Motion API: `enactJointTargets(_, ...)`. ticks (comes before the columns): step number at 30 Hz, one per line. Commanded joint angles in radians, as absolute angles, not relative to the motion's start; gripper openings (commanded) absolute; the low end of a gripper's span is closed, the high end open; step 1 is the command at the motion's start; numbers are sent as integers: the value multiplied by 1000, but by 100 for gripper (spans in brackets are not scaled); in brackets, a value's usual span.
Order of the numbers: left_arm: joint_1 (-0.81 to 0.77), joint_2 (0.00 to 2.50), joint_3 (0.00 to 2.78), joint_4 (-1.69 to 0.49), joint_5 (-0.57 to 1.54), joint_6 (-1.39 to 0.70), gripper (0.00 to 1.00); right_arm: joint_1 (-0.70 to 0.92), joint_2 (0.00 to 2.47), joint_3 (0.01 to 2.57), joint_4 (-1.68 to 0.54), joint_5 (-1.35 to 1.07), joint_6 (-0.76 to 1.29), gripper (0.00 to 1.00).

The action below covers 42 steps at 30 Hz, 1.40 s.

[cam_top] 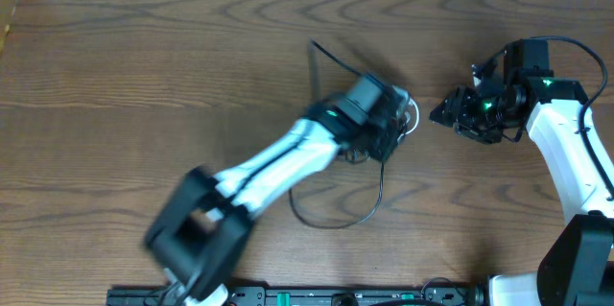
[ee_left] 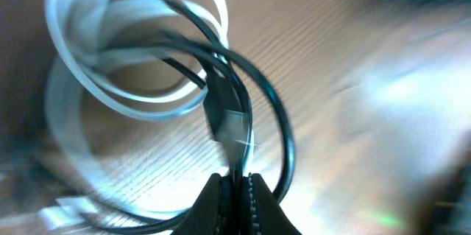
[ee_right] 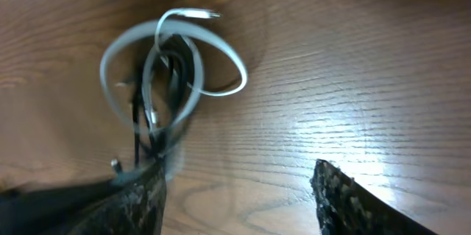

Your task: Untangle cables

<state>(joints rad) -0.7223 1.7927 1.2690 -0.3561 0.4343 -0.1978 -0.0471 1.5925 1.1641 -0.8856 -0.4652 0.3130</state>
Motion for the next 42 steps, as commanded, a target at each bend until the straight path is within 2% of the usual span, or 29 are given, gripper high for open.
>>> enactJointTargets(1, -635, 1649, 1276, -357, 670, -194, 7, -37, 1584, 1176, -867, -613, 214, 58)
enactJointTargets(8, -515, 1602, 1275, -369, 767, -203, 7, -25, 1584, 1176, -723, -1014, 62, 60)
enactJointTargets(10, -492, 1614, 1275, -382, 768, -203, 7, -24, 1584, 1176, -640, -1122, 77, 60)
enactJointTargets(13, -487, 1614, 1275, -379, 767, -203, 7, -15, 1584, 1176, -582, -1132, 162, 59)
enactJointTargets(23, -487, 1614, 1275, -368, 767, -203, 8, 145, 1596, 1176, -551, -890, 372, 56)
enactJointTargets(30, -487, 1614, 1275, -344, 767, -203, 7, 225, 1597, 1176, -629, -695, 461, 39)
enactJointTargets(42, -430, 1614, 1275, -328, 767, -262, 7, 271, 1597, 1176, -744, -485, 523, 39)
